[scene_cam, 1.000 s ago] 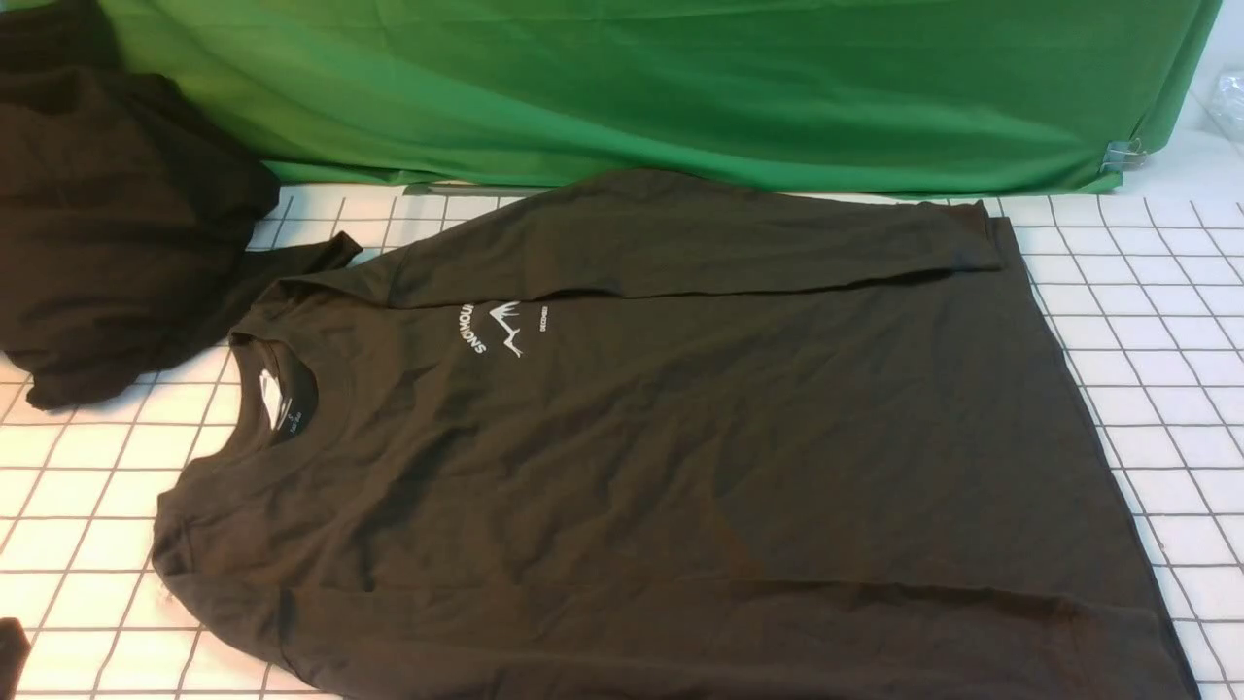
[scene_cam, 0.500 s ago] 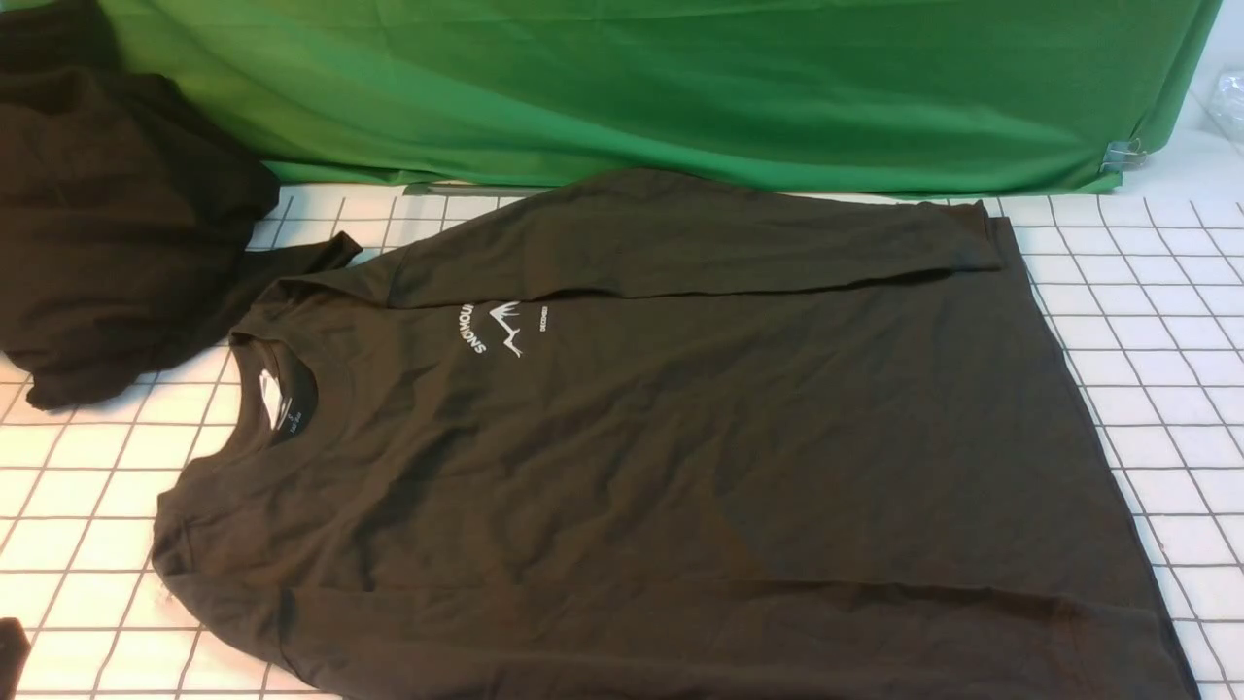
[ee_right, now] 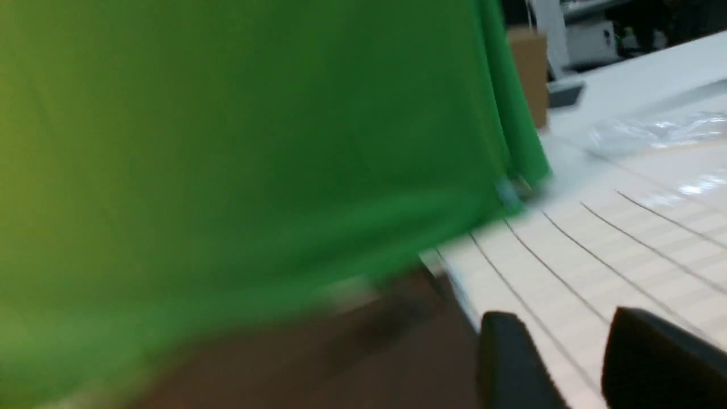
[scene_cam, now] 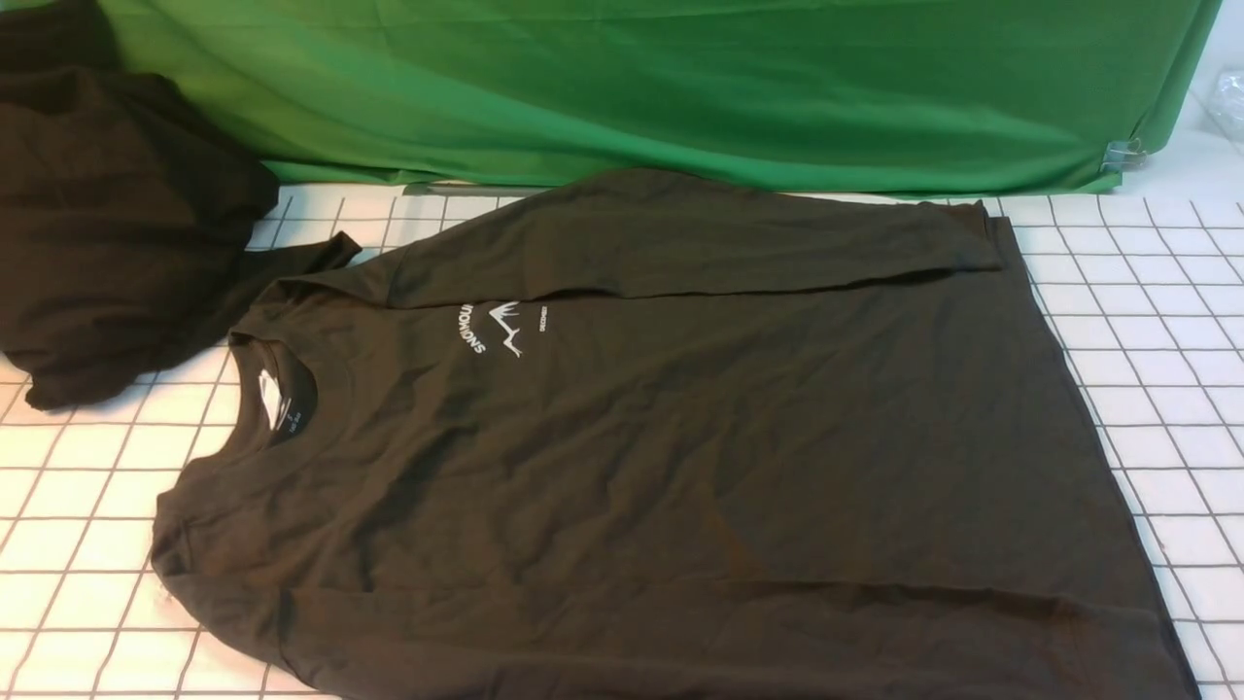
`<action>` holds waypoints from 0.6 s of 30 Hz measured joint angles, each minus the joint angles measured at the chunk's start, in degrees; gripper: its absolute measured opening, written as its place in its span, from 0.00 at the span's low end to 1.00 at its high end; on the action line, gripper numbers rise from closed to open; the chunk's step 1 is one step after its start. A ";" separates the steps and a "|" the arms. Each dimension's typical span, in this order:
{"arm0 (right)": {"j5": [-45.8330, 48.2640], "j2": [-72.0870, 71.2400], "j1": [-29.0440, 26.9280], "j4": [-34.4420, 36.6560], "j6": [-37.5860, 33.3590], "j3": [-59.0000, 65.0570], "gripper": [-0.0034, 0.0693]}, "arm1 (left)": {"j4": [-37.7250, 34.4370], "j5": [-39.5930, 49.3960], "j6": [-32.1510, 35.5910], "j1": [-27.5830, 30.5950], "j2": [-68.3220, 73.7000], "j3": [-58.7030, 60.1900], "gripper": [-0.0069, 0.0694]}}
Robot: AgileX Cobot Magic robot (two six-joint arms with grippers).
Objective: Fold a long-sleeved shirt over a white checkered tablecloth.
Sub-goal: 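Reach out and grasp the dark shirt lying flat on the table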
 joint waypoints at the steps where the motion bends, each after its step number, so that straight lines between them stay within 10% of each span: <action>1: -1.65 0.00 0.03 0.49 1.57 0.00 0.38 | -0.25 -2.73 -0.63 0.00 0.00 0.00 0.10; 11: -11.84 0.00 0.38 2.03 8.88 0.00 0.38 | -0.36 -22.75 -3.71 0.00 -0.02 -0.64 0.10; 18: -0.67 2.42 4.29 -11.56 13.13 -11.53 0.17 | 2.05 0.71 -4.46 0.00 7.07 -23.14 0.10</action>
